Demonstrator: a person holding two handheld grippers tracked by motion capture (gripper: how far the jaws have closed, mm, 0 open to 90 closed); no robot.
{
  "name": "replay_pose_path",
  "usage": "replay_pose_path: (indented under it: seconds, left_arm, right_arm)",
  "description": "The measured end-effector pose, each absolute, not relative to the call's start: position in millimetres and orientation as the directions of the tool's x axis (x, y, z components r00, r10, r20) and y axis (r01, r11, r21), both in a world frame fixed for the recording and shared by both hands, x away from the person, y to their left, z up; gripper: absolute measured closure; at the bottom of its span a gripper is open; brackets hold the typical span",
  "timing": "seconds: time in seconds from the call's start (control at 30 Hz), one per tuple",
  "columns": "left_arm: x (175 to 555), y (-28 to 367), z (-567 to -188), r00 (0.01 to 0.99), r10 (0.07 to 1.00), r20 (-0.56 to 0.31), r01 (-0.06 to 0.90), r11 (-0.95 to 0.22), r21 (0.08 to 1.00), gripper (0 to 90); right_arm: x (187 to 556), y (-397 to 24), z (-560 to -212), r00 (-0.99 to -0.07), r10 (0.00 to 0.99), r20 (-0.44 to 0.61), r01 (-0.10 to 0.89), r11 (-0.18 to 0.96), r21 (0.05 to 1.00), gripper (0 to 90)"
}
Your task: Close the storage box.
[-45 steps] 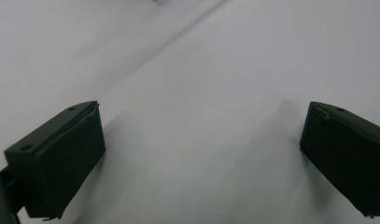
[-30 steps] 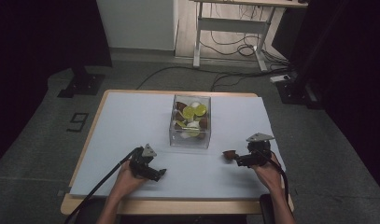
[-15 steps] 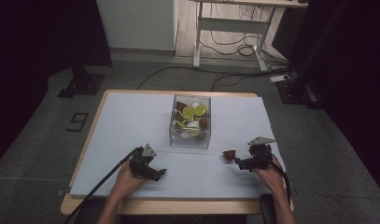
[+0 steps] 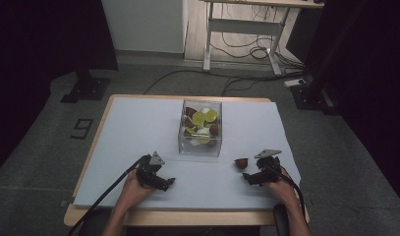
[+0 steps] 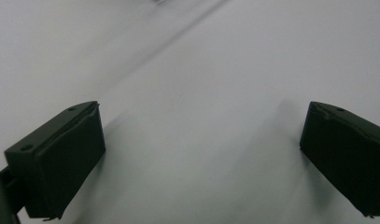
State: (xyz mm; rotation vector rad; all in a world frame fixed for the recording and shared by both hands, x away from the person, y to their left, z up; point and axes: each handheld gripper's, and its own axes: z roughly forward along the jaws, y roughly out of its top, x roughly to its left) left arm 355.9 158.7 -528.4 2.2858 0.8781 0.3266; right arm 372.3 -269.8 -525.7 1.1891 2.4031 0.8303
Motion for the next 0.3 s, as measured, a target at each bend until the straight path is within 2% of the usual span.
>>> replay_pose_path:
  seconds: [0.1,0.3]
  left_arm:
    - [355.9,158.6,-528.4,0.744,0.669,-0.003,0.504,-0.558,0.659,0.0]
    - [355.6,158.7,-528.6,0.743,0.669,-0.005,0.506,-0.557,0.658,0.0]
  right_arm:
    - [371.7,-273.8,-529.0,-0.581,0.814,0.004,0.622,0.441,0.647,0.0]
    - [368.4,-275.7,-532.5,-0.584,0.812,0.004,0.600,0.429,0.676,0.0]
